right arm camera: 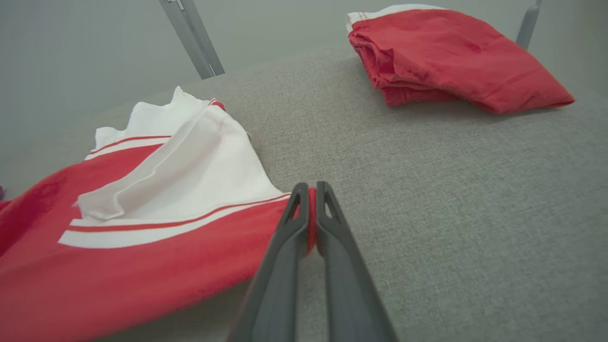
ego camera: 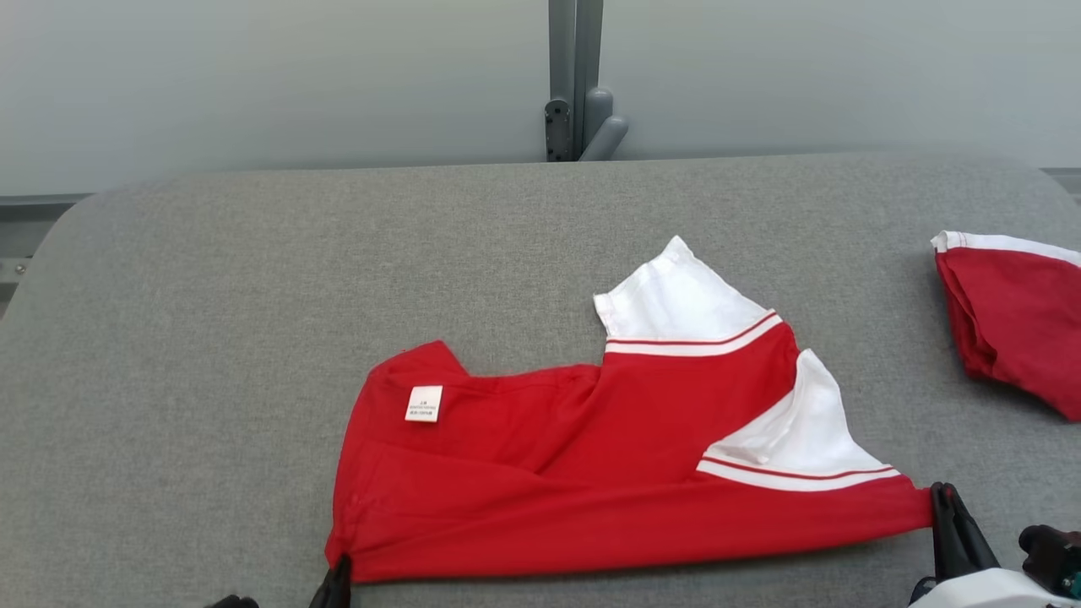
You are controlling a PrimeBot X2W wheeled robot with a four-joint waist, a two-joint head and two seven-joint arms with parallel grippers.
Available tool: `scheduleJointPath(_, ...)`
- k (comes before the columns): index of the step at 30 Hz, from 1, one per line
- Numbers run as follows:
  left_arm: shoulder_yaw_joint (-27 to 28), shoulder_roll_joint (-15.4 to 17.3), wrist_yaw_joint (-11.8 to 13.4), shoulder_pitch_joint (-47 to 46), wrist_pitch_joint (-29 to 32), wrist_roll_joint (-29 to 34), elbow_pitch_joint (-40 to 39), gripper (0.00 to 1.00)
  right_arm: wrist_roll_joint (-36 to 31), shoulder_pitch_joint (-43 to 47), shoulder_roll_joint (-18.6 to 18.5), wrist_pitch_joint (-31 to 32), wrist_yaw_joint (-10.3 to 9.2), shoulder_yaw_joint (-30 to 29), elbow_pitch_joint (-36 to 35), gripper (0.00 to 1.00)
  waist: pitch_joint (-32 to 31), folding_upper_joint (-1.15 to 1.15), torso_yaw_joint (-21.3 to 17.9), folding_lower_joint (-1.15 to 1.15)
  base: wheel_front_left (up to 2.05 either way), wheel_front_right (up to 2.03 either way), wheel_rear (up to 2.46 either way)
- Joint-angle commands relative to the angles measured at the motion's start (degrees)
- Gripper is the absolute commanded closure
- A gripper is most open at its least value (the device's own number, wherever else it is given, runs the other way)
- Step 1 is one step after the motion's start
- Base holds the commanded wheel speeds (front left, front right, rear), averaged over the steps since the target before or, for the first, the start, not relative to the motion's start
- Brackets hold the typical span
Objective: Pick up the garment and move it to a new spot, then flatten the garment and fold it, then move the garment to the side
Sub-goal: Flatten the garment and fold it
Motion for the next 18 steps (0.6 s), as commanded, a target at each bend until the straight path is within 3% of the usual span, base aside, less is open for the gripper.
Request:
scheduleJointPath(1, 0.58, 0.42, 0.15, 0.96, -0.01, 0.81, -0.03, 1.0, 0.33, 0.65, -0.23, -0.17, -0.13, -0.5, -0.27, 1.0, -0.63, 0.52, -0.22, 0.0, 0.0, 0.0, 0.0)
scheduleJointPath(5, -0.33, -0.27, 0.14, 2.28, -0.01, 1.0, -0.41, 1.0, 0.71, 2.11, 0.44, -0.17, -0.13, 0.77, -0.04, 1.0, -0.61, 0.52, -0.14, 0.0, 0.0, 0.0, 0.0)
scheduleJointPath(6, -0.51, -0.4, 0.14, 2.34, -0.01, 1.08, -0.37, 0.96, 0.84, 2.27, 0.5, -0.16, -0.13, 1.31, 0.54, 1.0, -0.54, 0.52, -0.08, 0.0, 0.0, 0.0, 0.0)
scheduleJointPath(7, -0.75, -0.58, 0.14, 2.29, -0.01, 1.22, -0.18, 0.61, 1.15, 2.42, 0.51, -0.16, -0.13, 1.74, 1.42, 1.0, -0.46, 0.52, 0.01, 0.0, 0.0, 0.0, 0.0)
scheduleJointPath(8, -1.14, -0.66, 0.14, 2.05, -0.01, 1.37, 0.15, 0.0, 1.38, 2.21, 0.36, -0.17, -0.13, 1.96, 1.9, 0.52, -0.26, 0.52, 0.13, 0.0, 0.0, 0.0, 0.0)
scheduleJointPath(9, -1.45, -0.81, 0.14, 1.57, -0.01, 1.45, 0.37, 0.0, 1.56, 1.73, 0.14, -0.17, -0.12, 2.02, 1.98, 0.0, 0.05, 0.52, 0.25, 0.0, 0.0, 0.0, 0.0)
scheduleJointPath(13, 0.32, -0.78, 0.14, -0.23, -0.01, 3.52, 0.13, 0.0, 1.55, 0.35, -0.07, -0.16, -0.11, 1.15, 0.43, 0.0, 1.06, 0.52, 0.63, 0.0, 0.0, 0.0, 0.0)
scheduleJointPath(18, 5.28, -0.83, 0.14, -3.15, -0.01, 11.09, -3.4, 0.0, 0.01, -1.89, 0.05, -0.16, -0.1, -0.67, -3.92, 0.0, 3.22, 0.52, 0.88, 0.0, 0.0, 0.0, 0.0)
